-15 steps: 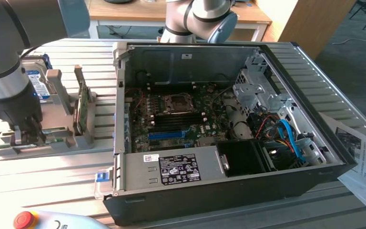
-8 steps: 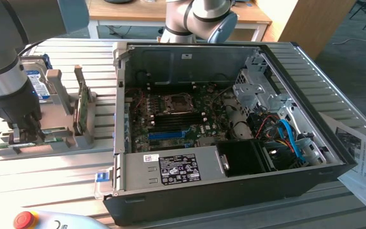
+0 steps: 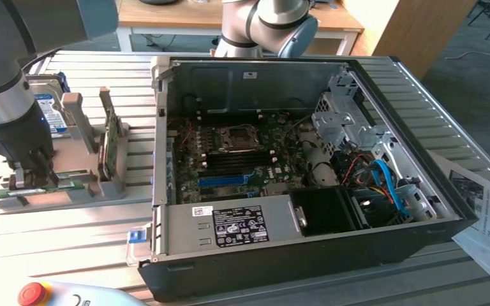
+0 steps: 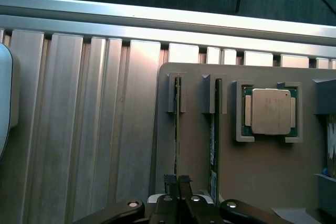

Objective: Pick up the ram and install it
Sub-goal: 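Pick up the ram and move it above insertion slot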

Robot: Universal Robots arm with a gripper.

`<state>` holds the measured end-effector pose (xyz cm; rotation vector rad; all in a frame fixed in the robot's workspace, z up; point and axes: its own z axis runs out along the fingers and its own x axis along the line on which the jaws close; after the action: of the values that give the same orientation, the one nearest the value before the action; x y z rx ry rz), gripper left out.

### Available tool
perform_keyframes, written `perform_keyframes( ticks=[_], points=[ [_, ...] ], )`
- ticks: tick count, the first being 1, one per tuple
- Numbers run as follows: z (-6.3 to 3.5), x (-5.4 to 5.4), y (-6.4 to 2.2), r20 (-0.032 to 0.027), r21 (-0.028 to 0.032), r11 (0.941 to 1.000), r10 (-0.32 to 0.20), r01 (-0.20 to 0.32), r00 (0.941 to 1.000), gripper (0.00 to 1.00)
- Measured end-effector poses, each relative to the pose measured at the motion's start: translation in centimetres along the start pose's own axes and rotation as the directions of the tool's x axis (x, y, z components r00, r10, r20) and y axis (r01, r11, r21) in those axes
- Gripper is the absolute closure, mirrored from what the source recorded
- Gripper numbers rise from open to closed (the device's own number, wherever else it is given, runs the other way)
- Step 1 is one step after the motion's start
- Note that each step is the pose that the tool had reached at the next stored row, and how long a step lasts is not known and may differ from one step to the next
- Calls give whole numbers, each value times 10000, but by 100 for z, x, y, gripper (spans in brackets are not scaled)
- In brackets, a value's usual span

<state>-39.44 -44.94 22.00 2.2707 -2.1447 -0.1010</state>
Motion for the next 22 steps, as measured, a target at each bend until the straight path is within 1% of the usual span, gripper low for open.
perform_keyframes(
  ticks=[8,22],
  points=[
    [-84,-3,5,-1,0,10000,0,0,10000,88],
    [-306,-11,17,0,0,10000,0,0,10000,88]
  ],
)
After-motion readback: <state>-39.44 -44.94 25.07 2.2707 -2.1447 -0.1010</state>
